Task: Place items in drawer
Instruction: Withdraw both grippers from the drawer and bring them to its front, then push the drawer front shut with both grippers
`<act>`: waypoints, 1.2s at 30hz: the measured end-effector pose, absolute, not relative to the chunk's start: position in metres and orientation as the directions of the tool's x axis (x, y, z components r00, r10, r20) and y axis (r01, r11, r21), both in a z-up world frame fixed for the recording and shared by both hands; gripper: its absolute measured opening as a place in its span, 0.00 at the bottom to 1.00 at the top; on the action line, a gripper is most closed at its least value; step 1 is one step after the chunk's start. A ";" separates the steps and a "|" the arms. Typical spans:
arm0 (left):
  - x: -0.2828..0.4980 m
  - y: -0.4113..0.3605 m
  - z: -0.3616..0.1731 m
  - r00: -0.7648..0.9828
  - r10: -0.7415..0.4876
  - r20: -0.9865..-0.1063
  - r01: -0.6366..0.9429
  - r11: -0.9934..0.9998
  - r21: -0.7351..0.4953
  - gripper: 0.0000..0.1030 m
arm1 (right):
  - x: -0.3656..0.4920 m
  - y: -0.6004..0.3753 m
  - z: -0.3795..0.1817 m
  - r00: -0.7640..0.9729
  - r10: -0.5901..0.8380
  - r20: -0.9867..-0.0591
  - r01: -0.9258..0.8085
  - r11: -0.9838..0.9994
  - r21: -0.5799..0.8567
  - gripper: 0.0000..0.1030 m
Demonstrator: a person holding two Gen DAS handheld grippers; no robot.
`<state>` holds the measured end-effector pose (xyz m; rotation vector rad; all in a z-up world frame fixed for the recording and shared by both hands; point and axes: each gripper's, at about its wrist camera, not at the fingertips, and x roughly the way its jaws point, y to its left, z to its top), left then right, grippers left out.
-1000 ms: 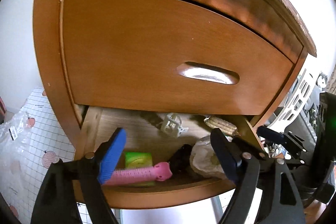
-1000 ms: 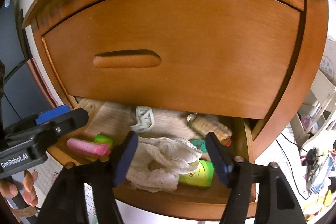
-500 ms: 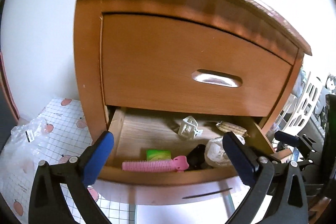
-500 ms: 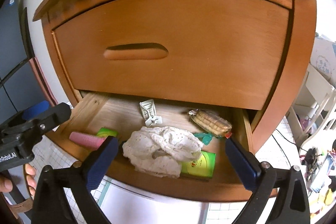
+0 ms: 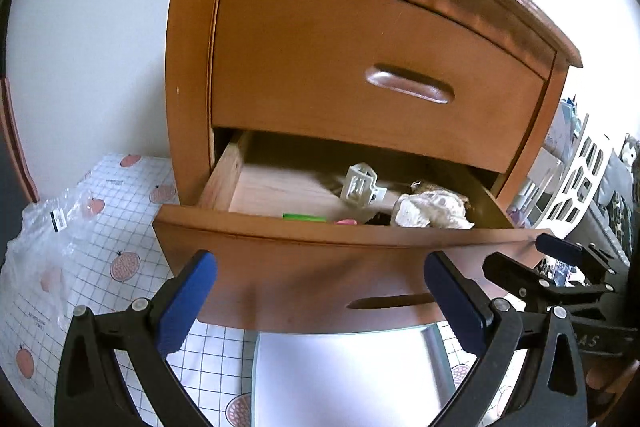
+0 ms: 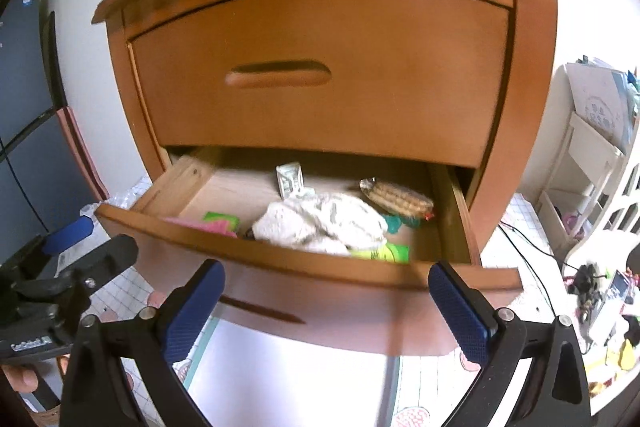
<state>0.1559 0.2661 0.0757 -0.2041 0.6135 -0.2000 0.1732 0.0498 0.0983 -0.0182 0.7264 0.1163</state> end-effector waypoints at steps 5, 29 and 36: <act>0.162 0.266 0.068 0.796 -0.235 -0.558 0.116 0.964 -0.241 1.00 | 0.170 0.052 0.091 0.746 0.078 -0.661 -0.110 0.994 -0.007 1.00; 0.232 0.243 0.061 0.791 -0.196 -0.580 0.082 0.973 -0.217 1.00 | 0.237 0.047 0.088 0.752 0.067 -0.655 -0.091 0.996 -0.002 1.00; 0.245 0.238 0.060 0.792 -0.184 -0.582 0.063 0.973 -0.222 1.00 | 0.258 0.047 0.085 0.754 0.063 -0.654 -0.103 0.994 -0.023 1.00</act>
